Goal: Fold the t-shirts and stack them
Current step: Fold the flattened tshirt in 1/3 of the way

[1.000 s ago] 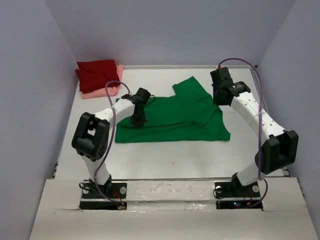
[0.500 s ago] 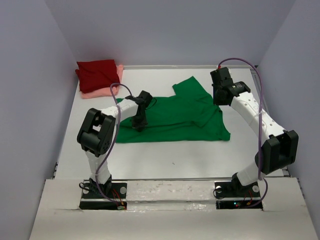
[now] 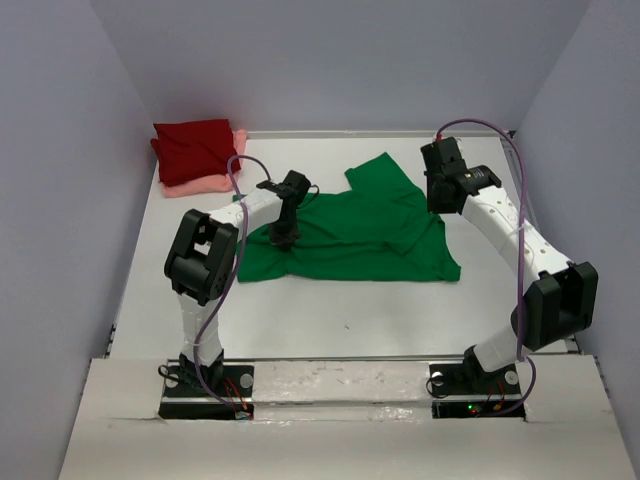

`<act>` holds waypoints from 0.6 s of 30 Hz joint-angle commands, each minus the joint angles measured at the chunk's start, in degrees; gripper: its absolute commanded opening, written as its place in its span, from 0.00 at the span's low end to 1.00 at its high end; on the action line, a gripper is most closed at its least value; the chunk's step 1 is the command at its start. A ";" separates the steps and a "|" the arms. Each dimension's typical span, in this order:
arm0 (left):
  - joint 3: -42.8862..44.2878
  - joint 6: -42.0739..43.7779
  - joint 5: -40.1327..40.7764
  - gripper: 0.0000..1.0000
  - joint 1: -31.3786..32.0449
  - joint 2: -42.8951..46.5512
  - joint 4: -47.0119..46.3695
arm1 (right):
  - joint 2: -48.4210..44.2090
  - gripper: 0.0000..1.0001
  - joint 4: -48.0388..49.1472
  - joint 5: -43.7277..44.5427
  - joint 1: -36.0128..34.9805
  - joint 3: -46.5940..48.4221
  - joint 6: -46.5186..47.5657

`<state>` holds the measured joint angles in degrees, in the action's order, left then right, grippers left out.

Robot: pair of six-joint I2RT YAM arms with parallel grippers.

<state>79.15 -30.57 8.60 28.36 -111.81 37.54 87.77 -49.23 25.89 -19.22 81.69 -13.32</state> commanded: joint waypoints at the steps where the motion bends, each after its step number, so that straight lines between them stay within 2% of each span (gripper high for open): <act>1: 1.70 1.12 1.50 0.00 -0.23 2.12 2.19 | 0.03 0.00 1.51 -0.49 -0.90 0.40 -0.30; 8: -1.28 0.33 4.32 0.00 -0.32 5.90 2.89 | 3.37 0.00 1.33 -1.11 -2.66 2.07 -1.00; 18: 0.03 1.30 5.37 0.00 -1.46 3.53 2.63 | 2.50 0.00 0.37 0.56 -3.19 2.33 -1.00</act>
<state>78.30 -30.39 12.56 27.46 -109.10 39.07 92.36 -49.25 25.04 -21.85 81.93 -13.91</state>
